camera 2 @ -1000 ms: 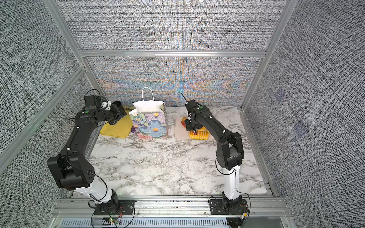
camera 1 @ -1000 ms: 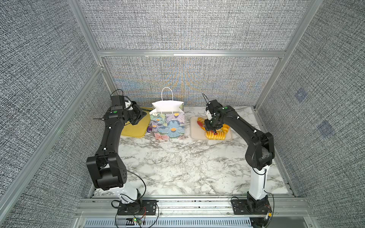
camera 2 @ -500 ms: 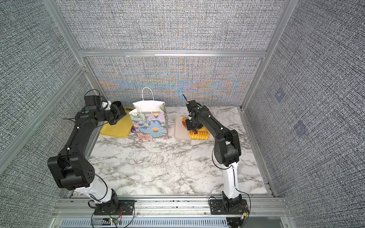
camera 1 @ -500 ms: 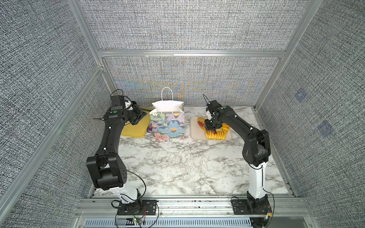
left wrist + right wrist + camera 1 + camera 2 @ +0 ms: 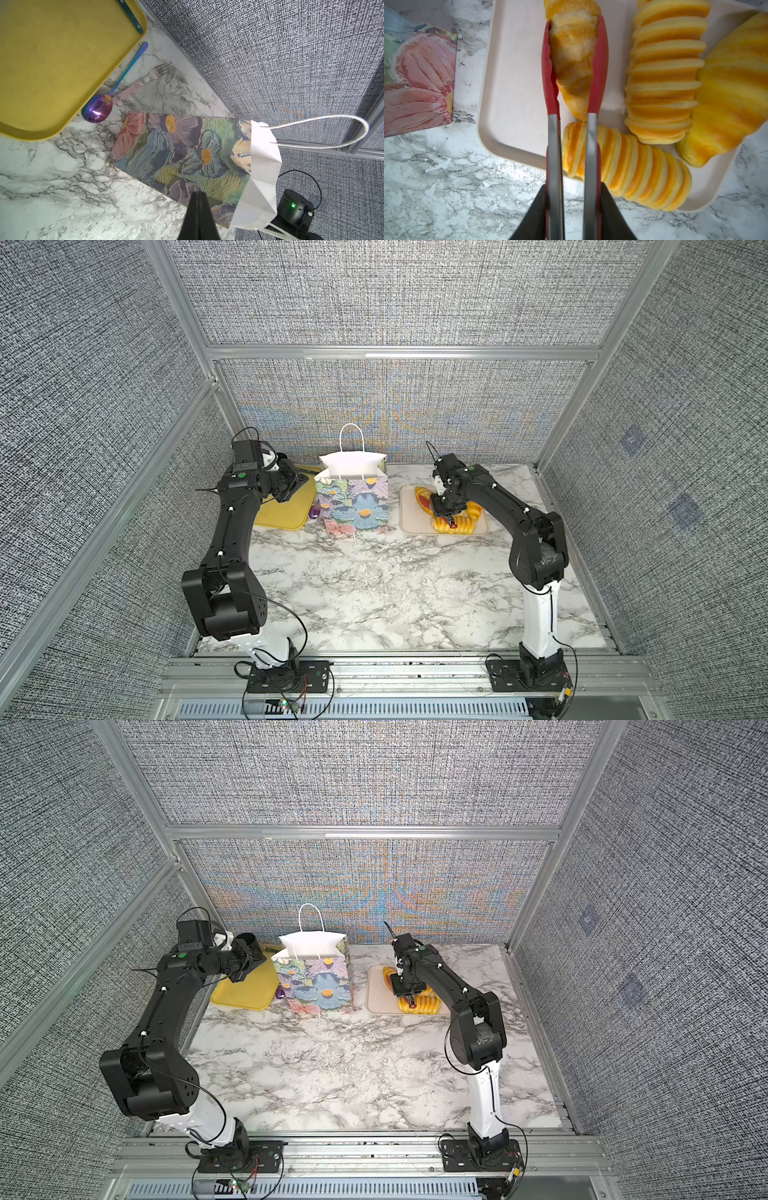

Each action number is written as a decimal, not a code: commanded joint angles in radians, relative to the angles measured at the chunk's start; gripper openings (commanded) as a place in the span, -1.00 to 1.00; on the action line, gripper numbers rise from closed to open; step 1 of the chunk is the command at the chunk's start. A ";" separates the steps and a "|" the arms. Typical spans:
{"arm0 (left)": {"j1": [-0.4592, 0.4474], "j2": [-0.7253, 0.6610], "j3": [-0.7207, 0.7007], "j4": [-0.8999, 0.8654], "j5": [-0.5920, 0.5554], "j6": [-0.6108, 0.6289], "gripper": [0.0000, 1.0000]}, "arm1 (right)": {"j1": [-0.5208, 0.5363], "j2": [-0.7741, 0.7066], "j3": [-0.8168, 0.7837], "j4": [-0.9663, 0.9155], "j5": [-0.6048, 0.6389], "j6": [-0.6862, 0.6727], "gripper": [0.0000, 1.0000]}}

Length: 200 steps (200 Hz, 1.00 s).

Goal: Pack bread into a paper bag
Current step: Pick up the fake bread from the plate, then place the fake bread in the paper bag.

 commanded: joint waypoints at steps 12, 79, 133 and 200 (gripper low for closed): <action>0.002 -0.010 0.000 -0.005 0.002 0.001 -0.96 | -0.001 -0.037 0.032 0.002 0.004 0.005 -0.34; 0.002 -0.018 -0.008 -0.007 0.002 0.001 -0.96 | 0.002 -0.108 0.216 -0.038 0.013 0.020 -0.38; 0.002 -0.022 -0.023 -0.005 0.002 0.001 -0.96 | 0.038 -0.272 0.200 0.078 -0.018 0.005 -0.40; 0.001 -0.028 -0.039 -0.003 0.004 0.001 -0.96 | 0.147 -0.428 0.133 0.208 -0.063 -0.049 -0.40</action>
